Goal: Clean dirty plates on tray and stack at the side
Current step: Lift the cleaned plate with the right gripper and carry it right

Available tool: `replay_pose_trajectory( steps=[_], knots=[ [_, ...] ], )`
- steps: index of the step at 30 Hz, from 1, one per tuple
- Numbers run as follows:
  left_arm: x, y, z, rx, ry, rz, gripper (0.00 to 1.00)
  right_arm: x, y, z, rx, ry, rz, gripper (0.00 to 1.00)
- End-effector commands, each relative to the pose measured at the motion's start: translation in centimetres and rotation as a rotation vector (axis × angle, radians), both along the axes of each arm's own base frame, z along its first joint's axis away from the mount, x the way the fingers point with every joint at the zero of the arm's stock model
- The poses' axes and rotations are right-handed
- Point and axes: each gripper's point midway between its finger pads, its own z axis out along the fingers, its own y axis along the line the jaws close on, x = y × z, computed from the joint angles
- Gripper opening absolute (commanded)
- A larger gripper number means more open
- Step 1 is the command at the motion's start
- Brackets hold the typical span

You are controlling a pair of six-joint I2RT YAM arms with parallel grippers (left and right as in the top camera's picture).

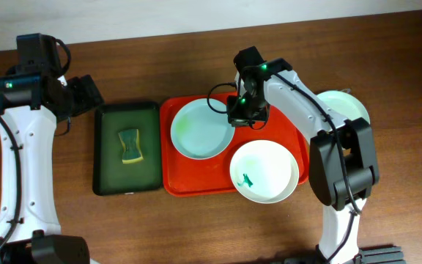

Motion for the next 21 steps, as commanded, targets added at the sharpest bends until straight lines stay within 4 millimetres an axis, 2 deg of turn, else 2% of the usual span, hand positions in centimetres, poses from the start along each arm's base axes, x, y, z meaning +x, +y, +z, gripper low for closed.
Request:
replay_pose_trajectory(
  steps=[1,5,9,14,18,21],
  knots=[
    [0.1,0.0,0.2,-0.008,-0.008,0.013,0.99,1.2,0.5,3.3,0.032,-0.051,-0.002,0.04],
    [0.1,0.0,0.2,-0.008,-0.008,0.013,0.99,1.8,0.8,5.8,0.043,-0.069,-0.026,0.04],
    [0.1,0.0,0.2,-0.008,-0.008,0.013,0.99,1.7,1.8,6.1,0.051,-0.069,-0.045,0.04],
    [0.1,0.1,0.2,-0.008,-0.008,0.013,0.99,1.0,6.2,6.2,0.037,-0.119,-0.010,0.04],
    [0.1,0.1,0.2,-0.008,-0.008,0.013,0.99,0.9,10.2,6.4,-0.059,-0.275,0.074,0.04],
    [0.1,0.1,0.2,-0.008,-0.008,0.014,0.99,1.4,12.0,7.0,-0.194,-0.441,0.100,0.04]
  ],
)
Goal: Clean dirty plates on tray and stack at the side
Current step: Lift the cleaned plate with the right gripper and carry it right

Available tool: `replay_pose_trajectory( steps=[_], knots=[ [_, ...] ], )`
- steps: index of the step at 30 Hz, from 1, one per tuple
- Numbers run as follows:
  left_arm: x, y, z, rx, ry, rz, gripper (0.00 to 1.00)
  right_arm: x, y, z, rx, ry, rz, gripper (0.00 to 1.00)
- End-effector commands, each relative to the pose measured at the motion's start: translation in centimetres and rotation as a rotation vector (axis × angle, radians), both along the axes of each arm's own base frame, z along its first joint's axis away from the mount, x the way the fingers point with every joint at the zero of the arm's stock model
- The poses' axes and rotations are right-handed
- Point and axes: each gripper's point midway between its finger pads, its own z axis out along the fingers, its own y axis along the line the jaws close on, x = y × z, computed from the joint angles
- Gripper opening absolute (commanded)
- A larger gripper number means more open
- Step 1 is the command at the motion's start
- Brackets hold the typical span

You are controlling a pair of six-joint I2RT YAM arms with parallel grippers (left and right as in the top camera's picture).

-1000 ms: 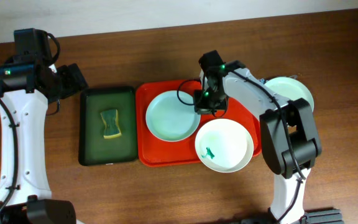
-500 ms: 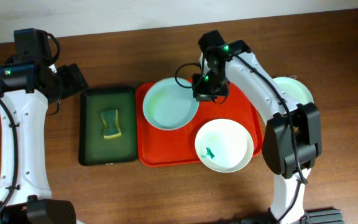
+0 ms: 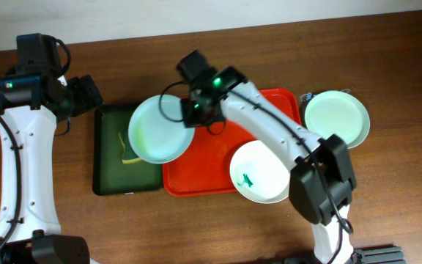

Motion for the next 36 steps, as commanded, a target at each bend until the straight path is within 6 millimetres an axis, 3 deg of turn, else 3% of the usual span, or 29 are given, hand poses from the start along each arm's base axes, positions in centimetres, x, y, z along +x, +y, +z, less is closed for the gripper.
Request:
replay_pose_trajectory(
  steps=[1,3,9,13,16,28,32,36],
  knots=[
    [0.1,0.1,0.2,-0.007,-0.008,0.014,0.99,1.4,0.5,2.2,-0.149,-0.218,-0.034,0.04],
    [0.1,0.1,0.2,-0.008,-0.008,0.013,0.99,1.6,1.2,3.6,-0.211,-0.312,-0.032,0.04],
    [0.1,0.0,0.2,-0.008,-0.008,0.013,0.99,1.4,3.1,11.3,-0.345,-0.614,-0.019,0.04],
    [0.1,0.0,0.2,-0.007,-0.008,0.012,0.99,0.6,3.9,14.5,-0.484,-0.780,0.012,0.04],
    [0.1,0.0,0.2,-0.008,-0.008,0.013,0.99,-0.1,4.2,15.6,-0.532,-0.842,-0.006,0.04],
    [0.1,0.1,0.2,-0.008,-0.008,0.013,0.99,0.1,4.7,16.1,-0.513,-0.863,-0.020,0.04],
    [0.1,0.1,0.2,-0.007,-0.008,0.013,0.99,1.1,5.4,13.7,-0.357,-0.730,0.055,0.04],
    [0.1,0.1,0.2,-0.008,-0.008,0.013,0.99,2.4,4.8,11.9,-0.192,-0.585,0.032,0.04]
  ],
)
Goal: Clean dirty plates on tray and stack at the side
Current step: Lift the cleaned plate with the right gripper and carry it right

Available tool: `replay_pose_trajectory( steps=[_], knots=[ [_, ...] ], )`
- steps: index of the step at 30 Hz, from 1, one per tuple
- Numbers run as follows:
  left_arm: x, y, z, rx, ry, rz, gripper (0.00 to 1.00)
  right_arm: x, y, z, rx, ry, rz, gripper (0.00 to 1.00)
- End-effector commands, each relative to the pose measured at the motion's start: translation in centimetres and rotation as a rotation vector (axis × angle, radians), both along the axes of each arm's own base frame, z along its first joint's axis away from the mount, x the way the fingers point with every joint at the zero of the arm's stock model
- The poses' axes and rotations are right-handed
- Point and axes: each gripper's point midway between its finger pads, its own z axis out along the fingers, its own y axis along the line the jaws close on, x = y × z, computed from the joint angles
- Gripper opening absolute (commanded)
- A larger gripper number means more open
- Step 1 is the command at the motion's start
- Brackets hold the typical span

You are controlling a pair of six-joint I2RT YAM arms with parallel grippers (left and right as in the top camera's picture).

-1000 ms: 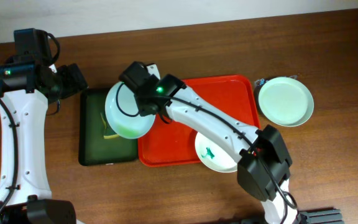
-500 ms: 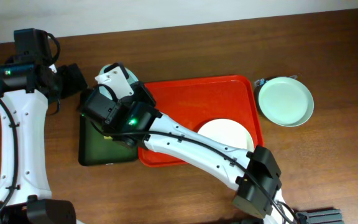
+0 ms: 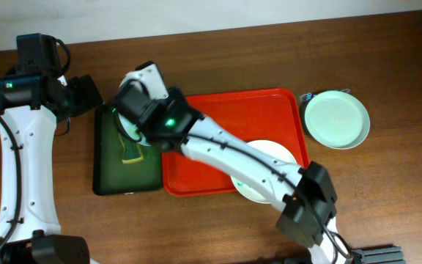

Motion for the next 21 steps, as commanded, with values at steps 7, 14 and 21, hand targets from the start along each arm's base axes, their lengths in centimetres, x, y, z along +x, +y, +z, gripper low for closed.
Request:
replay_pose_trajectory(
  steps=[7,14,21],
  knots=[
    [0.1,0.1,0.2,-0.007,-0.008,0.013,0.99,2.1,-3.1,0.9,0.406,0.273,-0.001,0.04],
    [0.1,0.1,0.2,-0.007,-0.008,0.013,0.99,4.2,-11.3,0.1,0.485,0.394,-0.135,0.04],
    [0.1,0.1,0.2,-0.007,-0.008,0.013,0.99,4.6,-25.5,-2.0,0.476,0.496,-0.460,0.04]
  ],
)
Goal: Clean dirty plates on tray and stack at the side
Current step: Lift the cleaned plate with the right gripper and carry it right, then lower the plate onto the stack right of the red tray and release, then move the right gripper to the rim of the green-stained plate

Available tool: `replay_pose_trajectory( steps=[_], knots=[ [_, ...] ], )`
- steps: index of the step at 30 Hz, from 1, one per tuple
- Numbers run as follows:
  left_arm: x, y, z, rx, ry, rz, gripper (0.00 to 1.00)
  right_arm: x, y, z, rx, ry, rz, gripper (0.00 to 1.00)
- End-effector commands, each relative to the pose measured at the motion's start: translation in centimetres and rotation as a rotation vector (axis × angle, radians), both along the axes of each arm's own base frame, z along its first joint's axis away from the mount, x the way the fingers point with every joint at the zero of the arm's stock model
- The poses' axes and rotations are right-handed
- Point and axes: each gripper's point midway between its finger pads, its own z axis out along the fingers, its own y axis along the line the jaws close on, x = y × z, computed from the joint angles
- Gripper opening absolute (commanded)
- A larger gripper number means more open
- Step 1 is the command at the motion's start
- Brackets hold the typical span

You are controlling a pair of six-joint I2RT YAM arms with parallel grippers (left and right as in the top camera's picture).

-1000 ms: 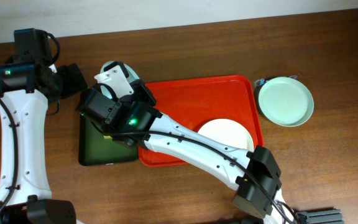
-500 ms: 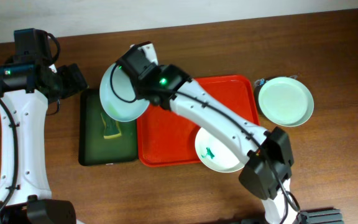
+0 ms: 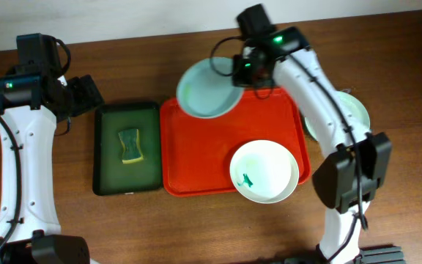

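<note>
My right gripper [image 3: 239, 71] is shut on the rim of a pale green plate [image 3: 207, 89], holding it over the far left corner of the red tray [image 3: 196, 158]. A second plate [image 3: 264, 171], with a green smear on it, sits at the tray's near right. To the right of the tray lies a third plate [image 3: 352, 117], partly hidden behind my right arm. A yellow-green sponge [image 3: 129, 146] rests in the dark green tray [image 3: 149, 147]. My left gripper [image 3: 88, 94] hovers open beyond that tray's far left corner, holding nothing.
The dark green tray and the red tray stand side by side on the brown wooden table [image 3: 401, 191]. A pale wall edge runs along the table's far side. My right arm spans from the near right up over the red tray's right edge.
My right gripper, with the plate in it, has moved from over the sponge in the green tray back right to the red tray's far left corner. The left arm has stayed put.
My right gripper was first at the rim of the plate lying on the red tray's left half. Then the plate was held over the green tray's right edge, then down over the sponge. Now it hangs over the red tray's far left corner.
</note>
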Motion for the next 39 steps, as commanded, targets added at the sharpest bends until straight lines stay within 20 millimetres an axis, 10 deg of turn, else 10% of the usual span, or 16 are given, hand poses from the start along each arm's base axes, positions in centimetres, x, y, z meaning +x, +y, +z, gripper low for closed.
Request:
replay_pose_trajectory(
  steps=[1,8,15,32,36,37,39],
  knots=[
    [0.1,0.1,0.2,-0.007,-0.009,0.013,0.99,0.1,-6.6,2.2,0.014,-0.009,-0.142,0.04],
    [0.1,0.1,0.2,-0.008,-0.009,0.013,0.99,-4.9,-21.4,1.0,0.008,0.179,-0.486,0.04],
    [0.1,0.1,0.2,-0.007,-0.009,0.013,0.99,-11.3,-29.7,0.5,0.017,0.318,-0.725,0.04],
    [0.1,0.1,0.2,-0.007,-0.009,0.013,0.99,-14.9,-30.4,-4.6,-0.080,0.491,-0.715,0.05],
    [0.1,0.1,0.2,-0.008,-0.009,0.013,0.99,-15.0,-30.3,-4.8,-0.076,0.498,-0.713,0.27],
    [0.1,0.1,0.2,-0.007,-0.009,0.013,0.99,-15.1,-30.2,-4.7,-0.075,0.502,-0.712,0.51],
    [0.1,0.1,0.2,-0.007,-0.009,0.013,0.99,-15.7,-29.9,-4.7,-0.076,0.529,-0.668,0.68]
  ],
)
